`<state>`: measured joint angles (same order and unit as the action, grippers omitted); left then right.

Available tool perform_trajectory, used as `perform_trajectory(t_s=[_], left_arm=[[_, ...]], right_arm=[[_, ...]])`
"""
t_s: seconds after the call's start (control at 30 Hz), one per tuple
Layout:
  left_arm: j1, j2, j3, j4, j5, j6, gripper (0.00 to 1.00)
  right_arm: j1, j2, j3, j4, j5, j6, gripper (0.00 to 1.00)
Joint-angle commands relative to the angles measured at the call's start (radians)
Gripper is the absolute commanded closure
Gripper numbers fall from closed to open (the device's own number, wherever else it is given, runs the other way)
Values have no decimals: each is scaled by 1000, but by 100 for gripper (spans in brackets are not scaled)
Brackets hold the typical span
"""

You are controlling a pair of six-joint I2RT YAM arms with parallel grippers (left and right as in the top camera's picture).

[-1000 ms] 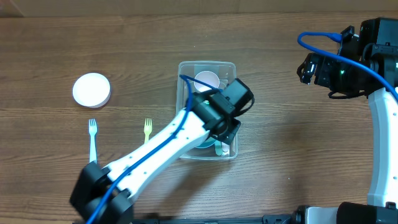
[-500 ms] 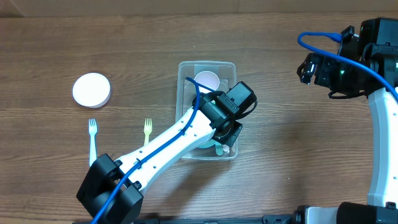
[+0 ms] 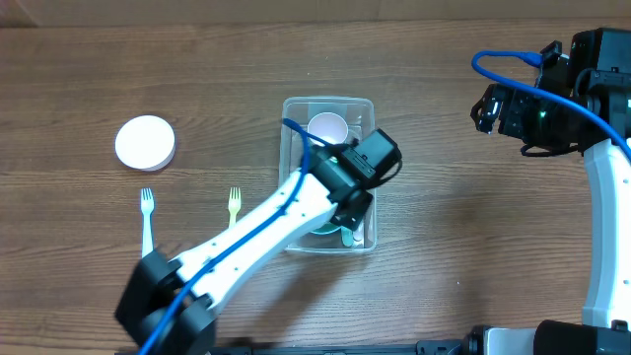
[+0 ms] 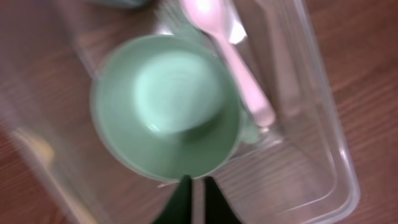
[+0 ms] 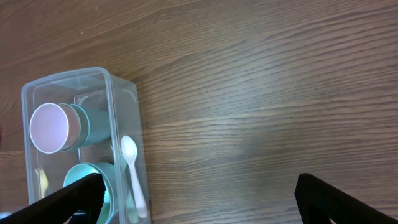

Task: Pack container
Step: 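Open the left gripper and move it to the white bowl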

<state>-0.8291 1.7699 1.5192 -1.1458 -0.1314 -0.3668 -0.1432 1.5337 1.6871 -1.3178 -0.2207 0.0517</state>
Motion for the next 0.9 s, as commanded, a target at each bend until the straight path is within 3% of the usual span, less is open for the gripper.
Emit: perform_trajectory(t_s=[0.0,0.07,0.17,0.4,0.7,0.87], left_arm=[[84,-212,136,-60,-204,-121,68],[171,-305,147,-78,-209,-136,44],[318,-374,146,-125,-209,-139,35],[642,-325,105,-140,-207,-90,33],[801,-68,62,26,21,154,31],[866,73,62,77,24,195,30]], right_arm=[[-3,-6,22,6,3,2,0],[-3,-6,22,6,3,2,0],[-3,-6,22,6,3,2,0],[-3,-6,22,6,3,2,0],[-3,-6,22,6,3,2,0],[-3,-6,22,6,3,2,0]])
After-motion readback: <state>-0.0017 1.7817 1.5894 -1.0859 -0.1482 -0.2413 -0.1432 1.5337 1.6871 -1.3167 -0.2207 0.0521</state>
